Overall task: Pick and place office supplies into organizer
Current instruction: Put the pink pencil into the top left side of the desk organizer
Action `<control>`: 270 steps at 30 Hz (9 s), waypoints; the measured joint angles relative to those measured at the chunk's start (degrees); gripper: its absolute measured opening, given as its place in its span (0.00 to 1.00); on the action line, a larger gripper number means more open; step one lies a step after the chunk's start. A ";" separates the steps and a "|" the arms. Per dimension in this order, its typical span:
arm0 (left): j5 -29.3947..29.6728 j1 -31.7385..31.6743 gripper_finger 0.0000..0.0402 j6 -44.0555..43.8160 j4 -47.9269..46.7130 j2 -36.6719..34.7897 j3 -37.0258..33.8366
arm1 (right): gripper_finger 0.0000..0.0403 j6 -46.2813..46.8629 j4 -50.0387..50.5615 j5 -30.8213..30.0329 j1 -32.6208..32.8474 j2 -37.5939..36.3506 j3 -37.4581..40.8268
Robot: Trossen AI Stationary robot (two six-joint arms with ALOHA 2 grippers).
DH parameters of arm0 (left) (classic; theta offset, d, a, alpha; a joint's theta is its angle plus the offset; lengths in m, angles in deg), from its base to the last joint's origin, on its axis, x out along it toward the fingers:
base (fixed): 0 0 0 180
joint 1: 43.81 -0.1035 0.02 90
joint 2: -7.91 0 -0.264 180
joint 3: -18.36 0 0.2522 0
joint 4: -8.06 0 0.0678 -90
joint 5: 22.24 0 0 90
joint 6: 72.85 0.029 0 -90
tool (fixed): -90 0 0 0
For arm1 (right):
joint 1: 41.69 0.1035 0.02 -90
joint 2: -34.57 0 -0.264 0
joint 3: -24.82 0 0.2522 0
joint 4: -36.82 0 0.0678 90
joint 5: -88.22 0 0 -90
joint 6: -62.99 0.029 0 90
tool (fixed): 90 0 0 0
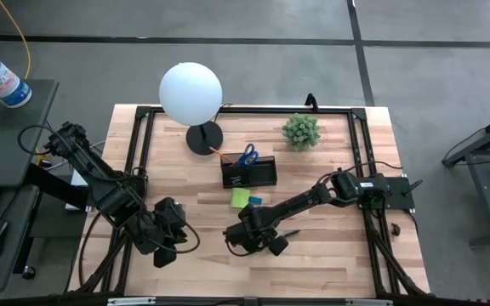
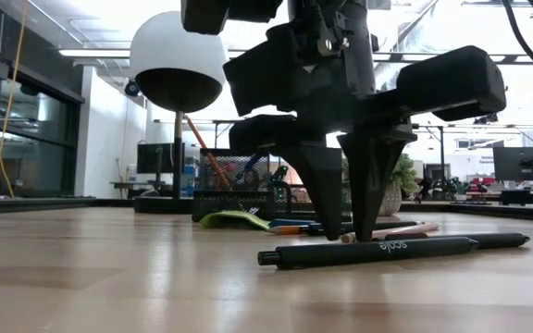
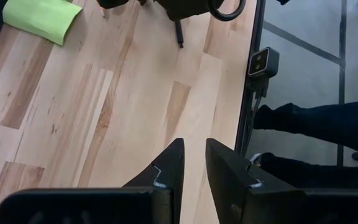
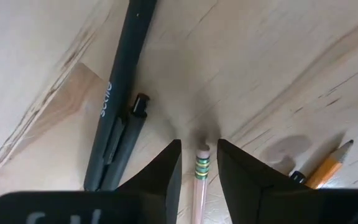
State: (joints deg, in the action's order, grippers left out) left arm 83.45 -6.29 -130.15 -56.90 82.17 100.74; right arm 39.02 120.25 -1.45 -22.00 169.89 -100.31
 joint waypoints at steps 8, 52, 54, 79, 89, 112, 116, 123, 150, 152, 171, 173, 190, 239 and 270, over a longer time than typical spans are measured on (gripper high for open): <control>0.15 0.00 0.14 0.09 0.00 0.00 0.00 | 0.16 -0.04 0.09 0.72 0.00 0.02 0.00; 0.47 0.00 0.14 0.44 -0.02 0.00 0.00 | 0.18 -0.07 0.63 1.28 -0.13 -0.49 2.33; 0.66 0.00 0.14 0.44 -0.04 0.00 0.00 | 0.18 -0.05 1.67 1.10 -0.16 -0.55 2.46; 1.64 0.02 0.14 0.02 0.02 0.00 0.00 | 0.02 1.96 -0.17 1.04 -0.28 -0.66 2.45; 1.62 0.00 0.14 0.03 -0.08 0.00 0.00 | 0.01 2.36 3.25 -1.27 -0.30 -0.66 2.02; 2.97 0.02 0.14 0.44 -1.75 0.02 0.00 | 0.00 9.26 9.67 3.31 -3.12 -0.66 -10.33; 3.67 0.00 0.14 0.44 -1.75 0.02 0.00 | 0.00 8.57 9.35 4.14 -3.75 -0.66 -8.57; 6.90 0.02 0.14 0.44 -1.77 0.72 -0.02 | 0.00 9.81 14.07 4.17 -3.98 -0.76 -8.44; 13.18 -8.52 0.14 19.26 21.13 10.68 0.00 | 0.00 40.32 -5.63 -3.18 2.94 -46.41 37.10; 10.11 -11.13 0.14 21.52 24.09 11.35 -0.02 | 0.00 42.78 -6.88 -5.03 4.33 -50.11 40.65; 9.40 -18.03 0.14 11.19 50.32 31.38 -0.01 | 0.00 50.93 -30.88 -25.13 12.31 -79.49 74.80; 9.57 -18.10 0.14 10.58 52.38 33.55 0.03 | 0.00 47.26 -32.69 -23.39 11.96 -80.76 77.07; 9.56 -20.68 0.14 10.32 53.05 41.22 0.22 | 0.00 41.90 -45.67 -18.89 1.47 -83.25 81.22; 10.70 -21.54 0.28 10.25 50.11 42.75 2.45 | 0.00 40.44 -47.35 -18.35 -2.84 -83.23 81.18; 14.05 -20.57 0.28 4.48 23.91 52.04 19.50 | 0.00 40.43 -47.71 -18.16 -2.82 -83.21 81.13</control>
State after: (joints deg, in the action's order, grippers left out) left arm 97.50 -26.86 -125.67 -33.00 134.21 120.24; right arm 79.45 72.53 -19.61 -24.82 86.68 -19.18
